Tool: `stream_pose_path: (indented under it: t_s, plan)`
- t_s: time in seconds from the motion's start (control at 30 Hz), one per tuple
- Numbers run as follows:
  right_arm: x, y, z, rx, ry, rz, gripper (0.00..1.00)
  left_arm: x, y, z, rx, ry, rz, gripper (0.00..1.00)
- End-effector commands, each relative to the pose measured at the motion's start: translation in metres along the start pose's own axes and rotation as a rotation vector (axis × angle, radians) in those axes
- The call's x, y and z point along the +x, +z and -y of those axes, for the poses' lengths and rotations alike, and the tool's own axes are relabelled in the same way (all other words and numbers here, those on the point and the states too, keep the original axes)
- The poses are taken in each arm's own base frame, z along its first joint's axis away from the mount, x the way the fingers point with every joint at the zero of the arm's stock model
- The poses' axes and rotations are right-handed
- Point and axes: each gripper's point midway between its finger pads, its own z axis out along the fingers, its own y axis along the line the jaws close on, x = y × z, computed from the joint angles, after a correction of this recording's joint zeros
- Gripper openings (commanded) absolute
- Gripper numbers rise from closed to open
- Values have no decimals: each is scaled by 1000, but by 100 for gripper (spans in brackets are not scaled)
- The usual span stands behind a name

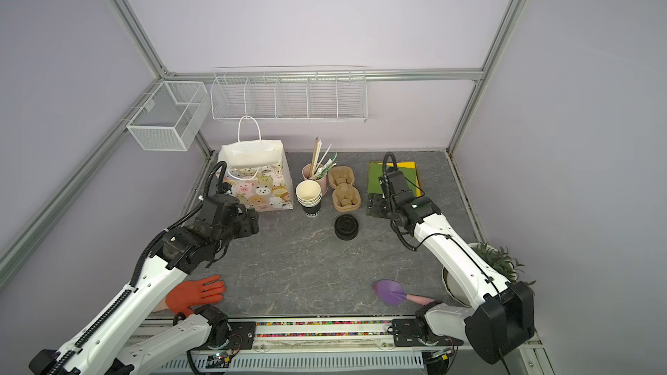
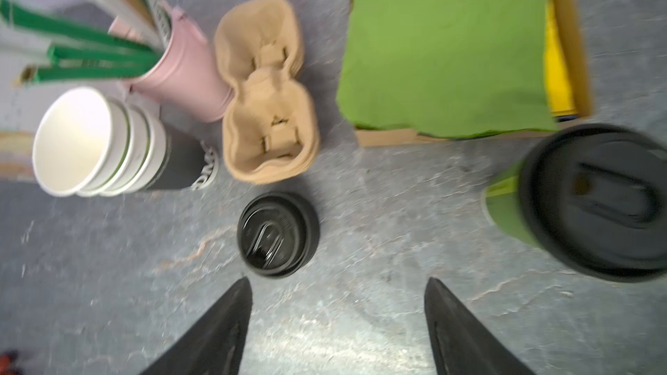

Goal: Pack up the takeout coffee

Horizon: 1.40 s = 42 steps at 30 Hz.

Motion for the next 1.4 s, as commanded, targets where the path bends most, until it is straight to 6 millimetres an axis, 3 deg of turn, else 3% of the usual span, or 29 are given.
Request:
stream_pose_path:
  t_s: [0.0, 0.17, 0.27, 0.47, 0.57, 1.0, 1.37]
  plan:
    - [22, 18, -15, 4, -20, -40, 77, 4, 1, -5, -14, 13, -11, 81]
    - [65, 41, -51, -74, -39, -111, 73, 3, -1, -7, -20, 12, 5, 81]
    - [83, 48, -62, -57, -66, -141, 71, 4, 1, -6, -23, 17, -4, 81]
    - [127, 75, -73, -39, -59, -237, 67, 4, 1, -7, -29, 20, -4, 81]
    - [138, 87, -71, -20, -52, -261, 65, 4, 1, -8, -33, 20, -3, 81]
    - [139, 126, -70, 23, -58, -286, 61, 5, 2, -11, -50, 24, -8, 81]
    - [119, 146, -67, 28, -42, -278, 59, 8, -3, -13, -61, 23, -41, 81]
